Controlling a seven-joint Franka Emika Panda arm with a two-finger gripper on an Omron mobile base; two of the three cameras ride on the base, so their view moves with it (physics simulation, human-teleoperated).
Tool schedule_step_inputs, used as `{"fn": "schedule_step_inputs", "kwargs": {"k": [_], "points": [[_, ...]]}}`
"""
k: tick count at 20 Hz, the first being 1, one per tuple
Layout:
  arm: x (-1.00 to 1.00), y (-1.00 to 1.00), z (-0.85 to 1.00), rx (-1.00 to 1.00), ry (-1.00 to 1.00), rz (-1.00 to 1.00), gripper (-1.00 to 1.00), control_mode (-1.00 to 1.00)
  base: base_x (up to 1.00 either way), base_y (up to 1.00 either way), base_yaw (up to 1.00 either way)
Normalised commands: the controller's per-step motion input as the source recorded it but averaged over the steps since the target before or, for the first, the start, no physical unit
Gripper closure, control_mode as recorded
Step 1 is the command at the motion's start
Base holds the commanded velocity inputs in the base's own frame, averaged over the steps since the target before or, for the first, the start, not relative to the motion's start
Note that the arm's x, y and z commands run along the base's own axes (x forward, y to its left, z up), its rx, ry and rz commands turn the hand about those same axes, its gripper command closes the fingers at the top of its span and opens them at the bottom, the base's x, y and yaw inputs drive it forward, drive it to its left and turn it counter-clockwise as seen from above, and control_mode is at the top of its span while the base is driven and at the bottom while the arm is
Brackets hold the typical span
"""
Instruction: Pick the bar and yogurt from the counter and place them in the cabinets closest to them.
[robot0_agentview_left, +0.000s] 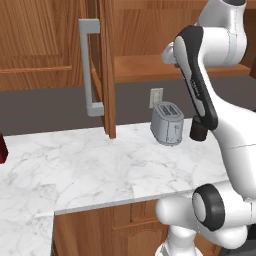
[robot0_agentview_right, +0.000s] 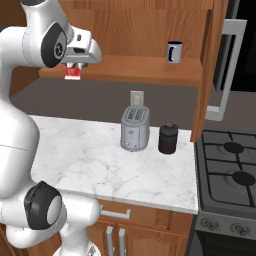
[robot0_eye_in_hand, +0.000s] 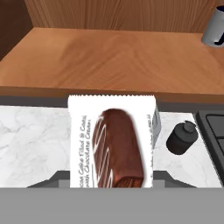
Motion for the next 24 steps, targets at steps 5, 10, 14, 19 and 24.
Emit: {"fn": "schedule_step_inputs", "kwargs": {"k": [5, 10, 14, 19, 24], "points": [[0.5, 0.0, 0.02, 0.0, -0.02, 0.0, 1.0, -1.0, 0.0, 0.0, 0.0], [0.42, 0.0, -0.01, 0.0, 0.0, 0.0, 1.0, -1.0, 0.0, 0.0, 0.0], [0.31, 0.0, -0.08, 0.0, 0.0, 0.0, 1.0, -1.0, 0.0, 0.0, 0.0], [0.35, 0.0, -0.04, 0.0, -0.01, 0.0, 1.0, -1.0, 0.0, 0.0, 0.0], [0.35, 0.0, -0.02, 0.0, -0.03, 0.0, 1.0, -1.0, 0.0, 0.0, 0.0]]}}
